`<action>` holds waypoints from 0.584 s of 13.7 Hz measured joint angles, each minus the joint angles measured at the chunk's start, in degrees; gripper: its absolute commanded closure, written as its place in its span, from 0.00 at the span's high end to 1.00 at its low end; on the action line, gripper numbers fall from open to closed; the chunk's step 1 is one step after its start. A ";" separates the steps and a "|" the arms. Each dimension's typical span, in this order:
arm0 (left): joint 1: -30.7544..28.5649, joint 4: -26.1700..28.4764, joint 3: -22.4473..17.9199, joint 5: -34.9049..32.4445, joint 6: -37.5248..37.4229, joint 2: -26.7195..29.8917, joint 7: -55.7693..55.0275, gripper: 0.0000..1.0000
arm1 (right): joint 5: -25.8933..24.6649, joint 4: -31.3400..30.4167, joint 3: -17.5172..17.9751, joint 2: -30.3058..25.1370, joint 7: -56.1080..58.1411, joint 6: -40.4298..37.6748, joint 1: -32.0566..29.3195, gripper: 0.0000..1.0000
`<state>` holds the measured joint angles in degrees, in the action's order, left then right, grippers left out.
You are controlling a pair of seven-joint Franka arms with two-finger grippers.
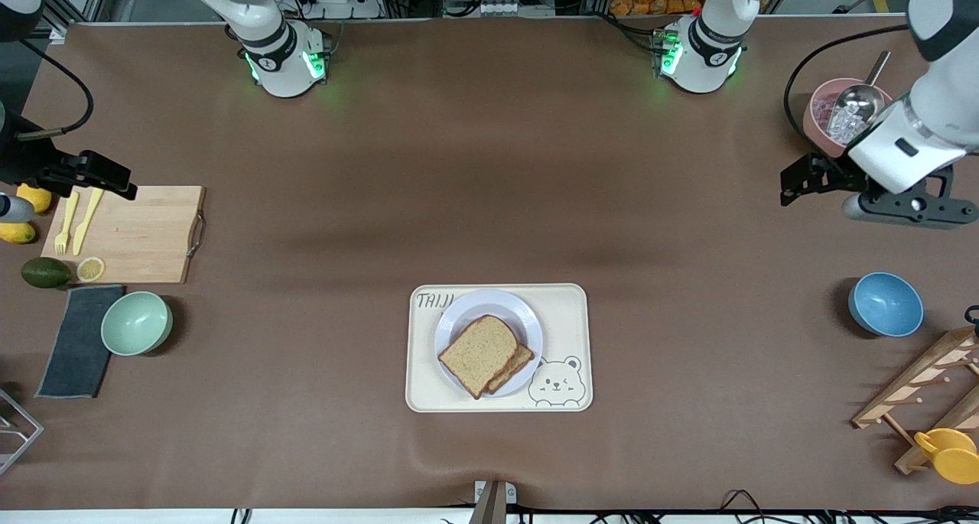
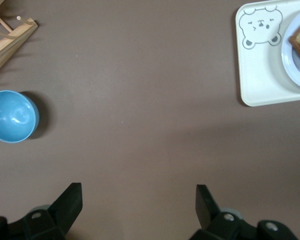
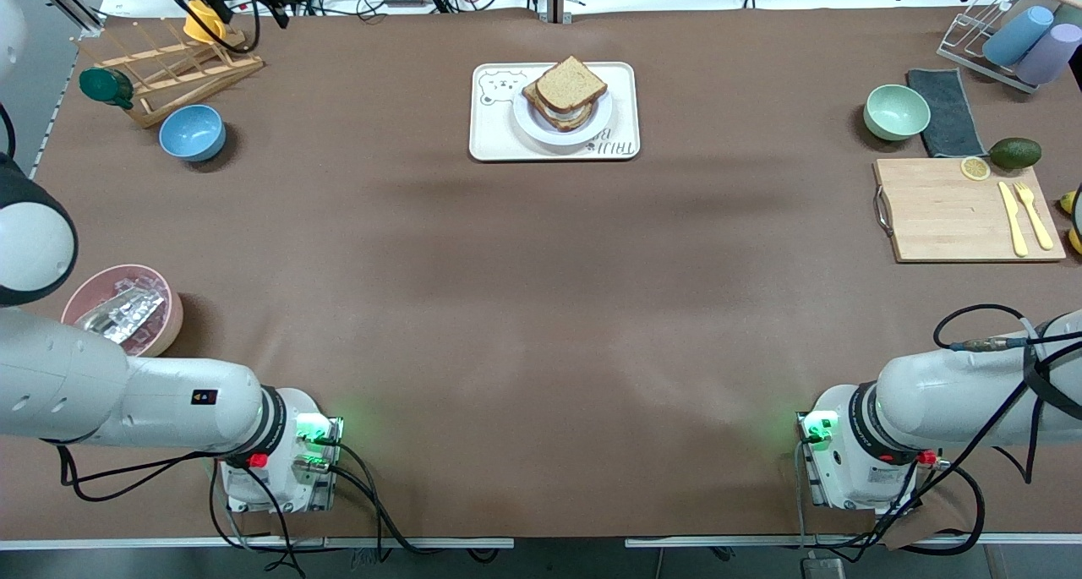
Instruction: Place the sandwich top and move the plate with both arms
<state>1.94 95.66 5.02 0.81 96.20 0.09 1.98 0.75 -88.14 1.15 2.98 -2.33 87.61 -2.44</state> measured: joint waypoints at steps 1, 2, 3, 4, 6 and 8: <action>0.27 -1.85 0.09 -0.57 -2.22 0.01 0.96 1.00 | 0.00 0.00 -0.02 0.00 -0.02 0.00 -0.04 1.00; 0.47 -3.66 0.16 -0.98 -4.22 0.02 2.12 1.00 | 0.00 0.00 -0.03 0.00 -0.03 0.00 -0.05 1.00; 0.57 -5.17 0.16 -1.20 -5.63 0.02 2.82 1.00 | 0.00 0.00 -0.02 0.00 -0.07 0.00 -0.05 1.00; 0.58 -6.26 0.16 -1.22 -6.42 0.03 3.03 1.00 | 0.00 0.00 -0.03 0.00 -0.10 0.00 -0.06 1.00; 0.58 -7.19 0.18 -1.22 -7.38 0.02 3.02 1.00 | 0.00 0.00 -0.04 0.00 -0.19 0.05 -0.07 1.00; 0.59 -7.24 0.50 -1.22 -8.27 0.02 1.88 1.00 | 0.00 0.00 -0.05 0.00 -0.23 0.10 -0.07 1.00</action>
<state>2.52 88.43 5.53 -0.41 87.93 0.11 3.86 0.74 -88.14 1.11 2.98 -2.55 87.71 -2.51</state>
